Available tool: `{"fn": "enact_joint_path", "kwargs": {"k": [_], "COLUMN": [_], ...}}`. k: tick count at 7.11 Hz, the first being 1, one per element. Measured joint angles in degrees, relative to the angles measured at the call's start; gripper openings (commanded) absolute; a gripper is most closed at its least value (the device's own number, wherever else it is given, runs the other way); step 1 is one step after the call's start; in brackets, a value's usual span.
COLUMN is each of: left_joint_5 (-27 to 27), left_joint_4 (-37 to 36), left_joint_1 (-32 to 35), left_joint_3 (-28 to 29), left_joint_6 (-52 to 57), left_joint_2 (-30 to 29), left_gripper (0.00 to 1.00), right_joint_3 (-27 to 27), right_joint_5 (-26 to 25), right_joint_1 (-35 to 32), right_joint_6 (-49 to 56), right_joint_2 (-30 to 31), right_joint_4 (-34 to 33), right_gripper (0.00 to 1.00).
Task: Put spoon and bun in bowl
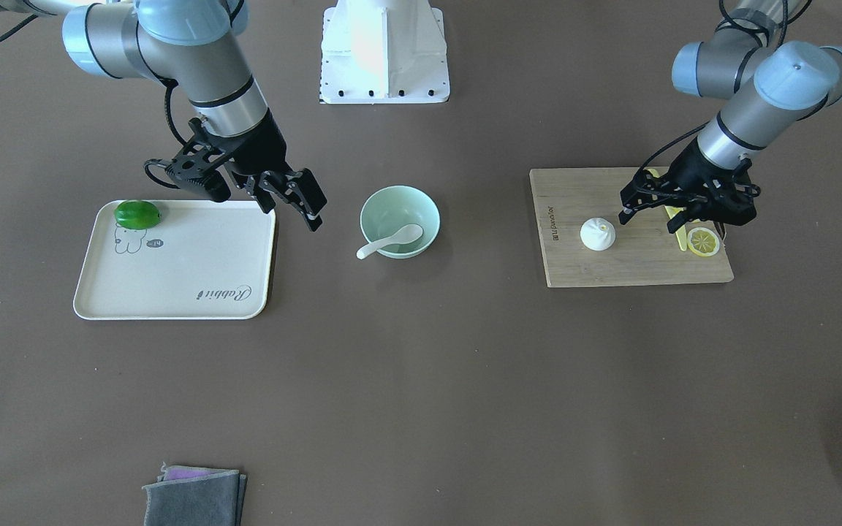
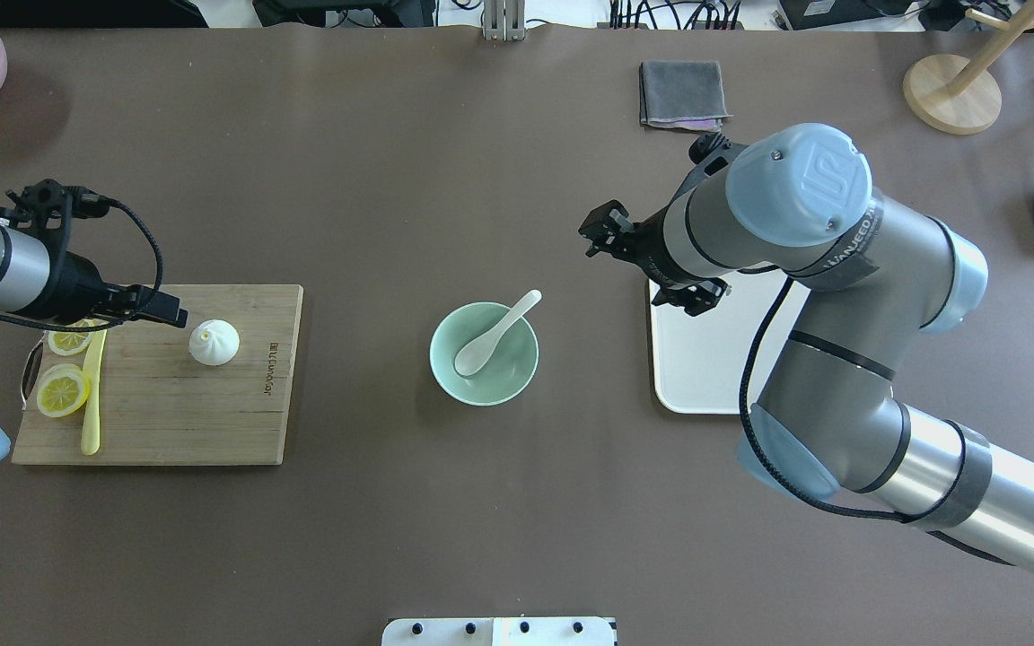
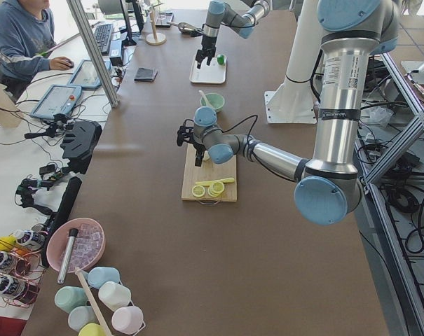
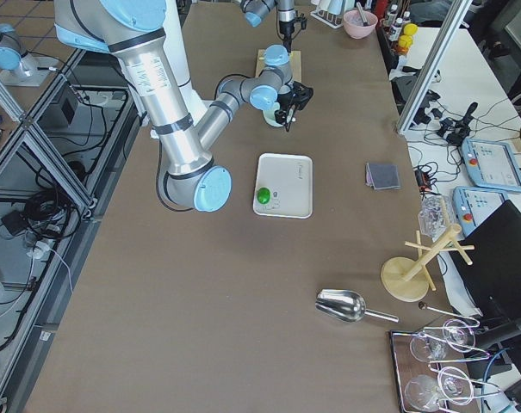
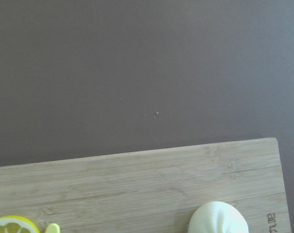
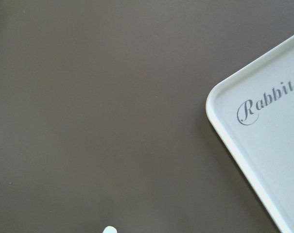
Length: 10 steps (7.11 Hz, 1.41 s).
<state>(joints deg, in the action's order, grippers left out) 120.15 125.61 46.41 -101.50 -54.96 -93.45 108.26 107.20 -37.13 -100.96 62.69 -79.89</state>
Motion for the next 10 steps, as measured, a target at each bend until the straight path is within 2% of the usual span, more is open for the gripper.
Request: {"fn": "enact_joint_path", "kwargs": {"k": [1,2,3,7,10], "left_joint_5": [-1.64,-2.44,-3.03,-3.84,-3.81], "left_joint_4": [-0.01,-0.01,0.0,0.27,0.07], "left_joint_1": [-2.25,-3.93,-5.11,-6.47,-8.21], "left_joint_3": [0.23,0.33,0.36,0.01,-1.77], "left_joint_6": [-0.3,-0.45,-1.08,-4.97,-16.33], "left_joint_2": [-0.15,-0.54,-0.98,-4.14,-12.62], "left_gripper": [0.82,0.6,0.01,0.0,0.0], "right_joint_3": [1.99,3.34,3.86,3.8,3.91], "right_joint_5": [1.3,2.0,2.32,2.41,2.54], "right_joint_1": [-1.06,-1.66,-1.88,-2.22,-3.57], "right_joint_6": [2.21,3.85,4.55,5.96,8.56], "right_joint_2": [2.67,4.61,5.6,7.09,8.61], "right_joint_4": [0.0,0.0,0.0,0.08,0.11], "right_gripper": [1.0,1.0,1.0,1.0,1.0]}}
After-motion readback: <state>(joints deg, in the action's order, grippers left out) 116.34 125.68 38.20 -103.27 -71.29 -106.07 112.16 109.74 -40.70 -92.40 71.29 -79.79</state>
